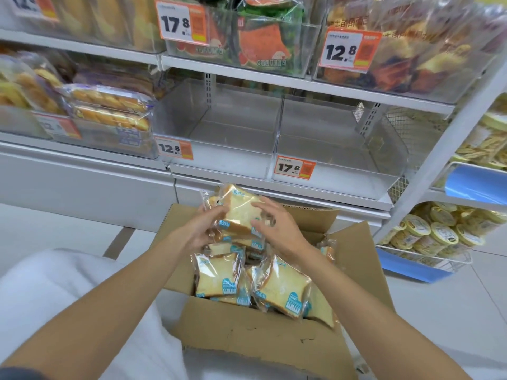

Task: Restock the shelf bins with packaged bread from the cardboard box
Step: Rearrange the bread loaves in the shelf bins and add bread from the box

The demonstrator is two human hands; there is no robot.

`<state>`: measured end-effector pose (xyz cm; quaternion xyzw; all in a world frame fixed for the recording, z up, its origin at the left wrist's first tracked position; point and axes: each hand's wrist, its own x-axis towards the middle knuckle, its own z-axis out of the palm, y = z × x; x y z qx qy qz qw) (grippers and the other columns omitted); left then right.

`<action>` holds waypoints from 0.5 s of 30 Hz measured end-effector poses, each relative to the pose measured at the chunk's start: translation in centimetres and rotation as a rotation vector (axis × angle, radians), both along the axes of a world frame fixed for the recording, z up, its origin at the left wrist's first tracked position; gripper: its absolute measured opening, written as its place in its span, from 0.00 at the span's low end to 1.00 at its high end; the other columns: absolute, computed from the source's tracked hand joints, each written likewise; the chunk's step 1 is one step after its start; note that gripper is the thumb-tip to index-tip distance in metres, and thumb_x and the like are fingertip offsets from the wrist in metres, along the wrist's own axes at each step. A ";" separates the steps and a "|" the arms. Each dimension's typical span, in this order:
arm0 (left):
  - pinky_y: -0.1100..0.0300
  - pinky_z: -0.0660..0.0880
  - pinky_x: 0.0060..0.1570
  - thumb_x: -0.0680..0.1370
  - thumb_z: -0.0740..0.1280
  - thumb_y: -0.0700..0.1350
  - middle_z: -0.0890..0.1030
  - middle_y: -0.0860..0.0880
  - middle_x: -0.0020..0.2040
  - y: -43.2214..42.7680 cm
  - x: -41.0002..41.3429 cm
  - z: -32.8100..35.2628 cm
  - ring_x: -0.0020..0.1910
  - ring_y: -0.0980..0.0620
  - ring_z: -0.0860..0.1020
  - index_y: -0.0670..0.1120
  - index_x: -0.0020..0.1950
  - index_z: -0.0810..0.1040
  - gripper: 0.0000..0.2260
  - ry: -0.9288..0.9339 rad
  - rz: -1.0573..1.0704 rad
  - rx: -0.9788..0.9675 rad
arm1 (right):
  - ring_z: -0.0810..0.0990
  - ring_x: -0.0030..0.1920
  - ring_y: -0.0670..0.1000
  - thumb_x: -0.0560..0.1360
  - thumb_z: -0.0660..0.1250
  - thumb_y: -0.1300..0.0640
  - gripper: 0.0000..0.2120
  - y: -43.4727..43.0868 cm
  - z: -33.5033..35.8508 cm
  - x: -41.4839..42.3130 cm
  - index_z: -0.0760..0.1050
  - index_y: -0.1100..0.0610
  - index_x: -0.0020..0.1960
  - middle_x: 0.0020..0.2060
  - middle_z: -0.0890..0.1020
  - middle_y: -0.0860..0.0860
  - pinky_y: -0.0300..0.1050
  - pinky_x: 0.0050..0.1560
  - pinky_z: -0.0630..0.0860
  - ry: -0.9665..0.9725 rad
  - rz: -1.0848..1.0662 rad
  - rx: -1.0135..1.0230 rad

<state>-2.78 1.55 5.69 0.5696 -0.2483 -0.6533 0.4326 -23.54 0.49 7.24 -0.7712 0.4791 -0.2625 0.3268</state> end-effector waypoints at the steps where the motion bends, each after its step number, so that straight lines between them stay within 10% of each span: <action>1: 0.42 0.80 0.45 0.71 0.74 0.44 0.78 0.42 0.59 0.3 0.2 0.3 0.55 0.41 0.79 0.47 0.68 0.68 0.28 -0.005 -0.002 -0.008 | 0.55 0.77 0.46 0.76 0.69 0.49 0.30 -0.5 0.8 0.2 0.63 0.44 0.75 0.77 0.59 0.44 0.49 0.76 0.53 0.041 0.002 -0.002; 6: 0.52 0.81 0.33 0.75 0.70 0.38 0.76 0.41 0.58 1.4 0.7 1.8 0.48 0.42 0.79 0.48 0.66 0.67 0.22 0.073 -0.027 -0.124 | 0.44 0.79 0.51 0.66 0.78 0.47 0.55 -2.3 3.5 2.0 0.42 0.42 0.79 0.79 0.45 0.47 0.60 0.77 0.50 0.199 0.021 0.120; 9: 0.43 0.80 0.45 0.73 0.70 0.39 0.76 0.41 0.62 1.2 1.7 2.1 0.56 0.41 0.78 0.50 0.73 0.64 0.30 0.156 0.049 -0.171 | 0.49 0.79 0.55 0.60 0.81 0.42 0.63 -2.4 3.5 2.9 0.39 0.45 0.79 0.79 0.43 0.50 0.59 0.75 0.55 -0.002 -0.249 0.317; 12: 0.43 0.81 0.46 0.74 0.67 0.38 0.78 0.41 0.63 1.1 2.5 3.3 0.53 0.42 0.81 0.50 0.72 0.66 0.27 0.213 -0.005 -0.200 | 0.78 0.62 0.54 0.61 0.81 0.45 0.46 -2.8 3.3 3.6 0.61 0.52 0.71 0.69 0.73 0.54 0.57 0.63 0.75 -0.308 -0.222 0.625; 15: 0.44 0.80 0.48 0.71 0.74 0.50 0.79 0.45 0.61 0.7 2.9 4.8 0.55 0.44 0.79 0.55 0.69 0.68 0.28 0.065 -0.103 -0.229 | 0.83 0.54 0.51 0.65 0.80 0.54 0.30 -3.1 3.9 4.3 0.69 0.53 0.62 0.59 0.81 0.53 0.52 0.56 0.80 -0.358 -0.121 0.588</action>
